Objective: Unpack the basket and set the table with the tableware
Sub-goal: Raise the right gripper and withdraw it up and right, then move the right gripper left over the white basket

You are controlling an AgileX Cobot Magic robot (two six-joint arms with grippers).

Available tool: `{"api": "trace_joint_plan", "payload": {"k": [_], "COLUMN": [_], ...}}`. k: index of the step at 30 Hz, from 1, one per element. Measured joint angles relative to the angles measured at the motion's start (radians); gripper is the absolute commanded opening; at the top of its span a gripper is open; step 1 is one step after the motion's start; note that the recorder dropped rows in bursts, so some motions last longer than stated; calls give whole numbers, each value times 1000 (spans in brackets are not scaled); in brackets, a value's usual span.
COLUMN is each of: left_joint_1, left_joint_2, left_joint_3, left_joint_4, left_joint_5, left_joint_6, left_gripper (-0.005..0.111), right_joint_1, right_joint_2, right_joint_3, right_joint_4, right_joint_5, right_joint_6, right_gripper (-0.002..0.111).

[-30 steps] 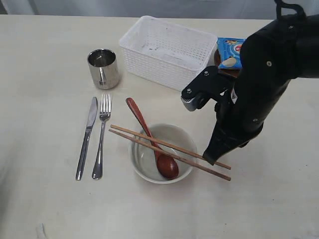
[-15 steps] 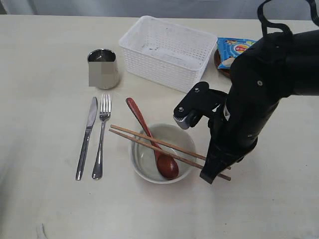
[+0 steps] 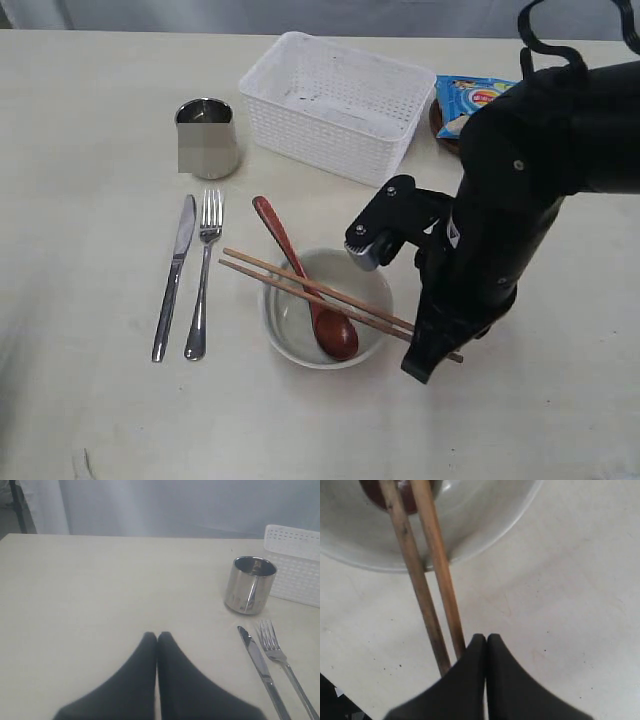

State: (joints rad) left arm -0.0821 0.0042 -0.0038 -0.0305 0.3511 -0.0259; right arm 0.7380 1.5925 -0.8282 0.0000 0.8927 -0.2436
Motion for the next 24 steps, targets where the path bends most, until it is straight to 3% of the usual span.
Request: {"api": "trace_joint_plan", "payload": {"k": [7, 15, 19, 24], "left_joint_1": [0, 0, 0, 0], "left_joint_2": [0, 0, 0, 0], "left_joint_3": [0, 0, 0, 0], "left_joint_4": [0, 0, 0, 0], "left_joint_5": [0, 0, 0, 0], "left_joint_6": [0, 0, 0, 0], "left_gripper": [0, 0, 0, 0], "right_joint_1": [1, -6, -72, -205], "right_joint_2": [-32, -152, -194, -195], "right_joint_3": [0, 0, 0, -13], "right_joint_4": [-48, -451, -565, -552], "right_joint_5": [-12, -22, -22, -35], "right_joint_6": [37, 433, 570, 632], "right_gripper": [-1, -1, -1, -1]}}
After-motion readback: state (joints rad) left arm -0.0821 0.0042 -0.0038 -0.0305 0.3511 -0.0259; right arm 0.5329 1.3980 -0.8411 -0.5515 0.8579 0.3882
